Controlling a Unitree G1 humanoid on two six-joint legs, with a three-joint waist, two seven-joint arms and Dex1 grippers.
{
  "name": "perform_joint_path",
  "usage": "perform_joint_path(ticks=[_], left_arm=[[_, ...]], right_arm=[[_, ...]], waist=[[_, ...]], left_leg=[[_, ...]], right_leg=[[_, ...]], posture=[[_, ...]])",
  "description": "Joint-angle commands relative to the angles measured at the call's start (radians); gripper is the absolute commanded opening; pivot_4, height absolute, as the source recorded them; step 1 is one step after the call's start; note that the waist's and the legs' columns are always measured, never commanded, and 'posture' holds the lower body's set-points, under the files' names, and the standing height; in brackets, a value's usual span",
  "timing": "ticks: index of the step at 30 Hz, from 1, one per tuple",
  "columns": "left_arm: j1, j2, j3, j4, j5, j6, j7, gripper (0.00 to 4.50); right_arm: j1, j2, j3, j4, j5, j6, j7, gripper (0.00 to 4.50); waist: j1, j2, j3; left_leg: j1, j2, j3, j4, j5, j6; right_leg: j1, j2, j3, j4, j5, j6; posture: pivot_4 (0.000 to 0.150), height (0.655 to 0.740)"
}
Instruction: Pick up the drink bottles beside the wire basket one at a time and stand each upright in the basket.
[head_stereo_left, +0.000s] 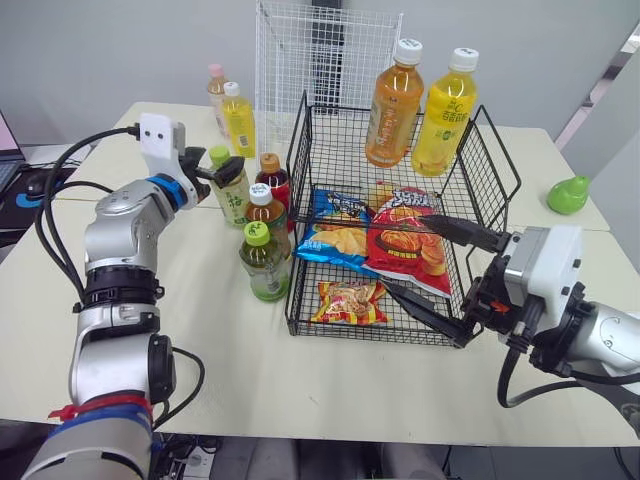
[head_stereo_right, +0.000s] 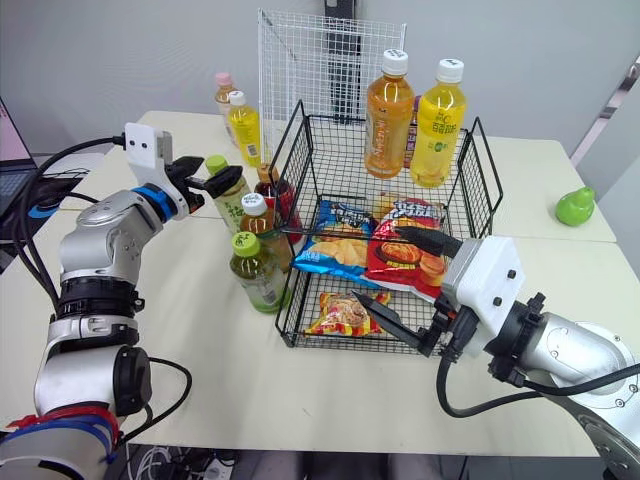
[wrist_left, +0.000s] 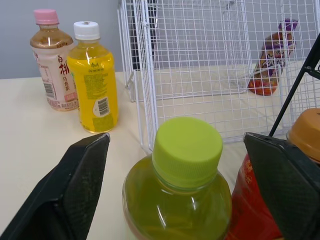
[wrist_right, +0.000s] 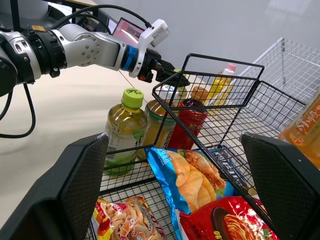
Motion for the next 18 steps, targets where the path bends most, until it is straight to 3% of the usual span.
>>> perform_joint_path(ticks=[1,7,12,18], left_arm=[[-0.035,0.0,-0.006,0.008,0.011,-0.045,-0.002,3.34],[-0.018,0.005,0.005,-0.014,0.008,-0.05,0.001,1.38],[0.006,0.038,0.017,-0.069,0.003,-0.043,-0.006,1.35],[-0.053,0.15,0.021,-0.173,-0.041,0.055,-0.121,1.35]], right_arm=[[-0.008,0.002,0.002,-0.029,-0.004,-0.017,-0.017,4.5],[-0.021,0.001,0.011,-0.029,-0.008,-0.014,-0.037,4.5],[-0.037,0.004,0.006,-0.02,-0.012,-0.009,-0.034,4.5],[-0.08,-0.009,-0.05,0.014,0.065,-0.003,-0.022,4.5]], waist=[[0.0,0.0,0.0],[0.0,0.0,0.0],[-0.001,0.0,0.0],[-0.005,0.0,0.001]], left_leg=[[0.0,0.0,0.0,0.0,0.0,0.0],[0.0,0.0,0.0,0.0,0.0,0.0],[0.0,0.0,0.0,0.0,0.0,0.0],[-0.002,0.001,0.0,-0.001,0.0,0.0]], right_leg=[[0.0,0.0,0.0,0.0,0.0,0.0],[0.0,0.0,0.0,0.0,0.0,0.0],[0.0,0.0,0.0,0.0,0.0,0.0],[-0.003,0.001,0.0,0.0,0.0,0.0]], posture=[[0.15,0.736],[0.15,0.736],[0.15,0.736],[0.15,0.736]])
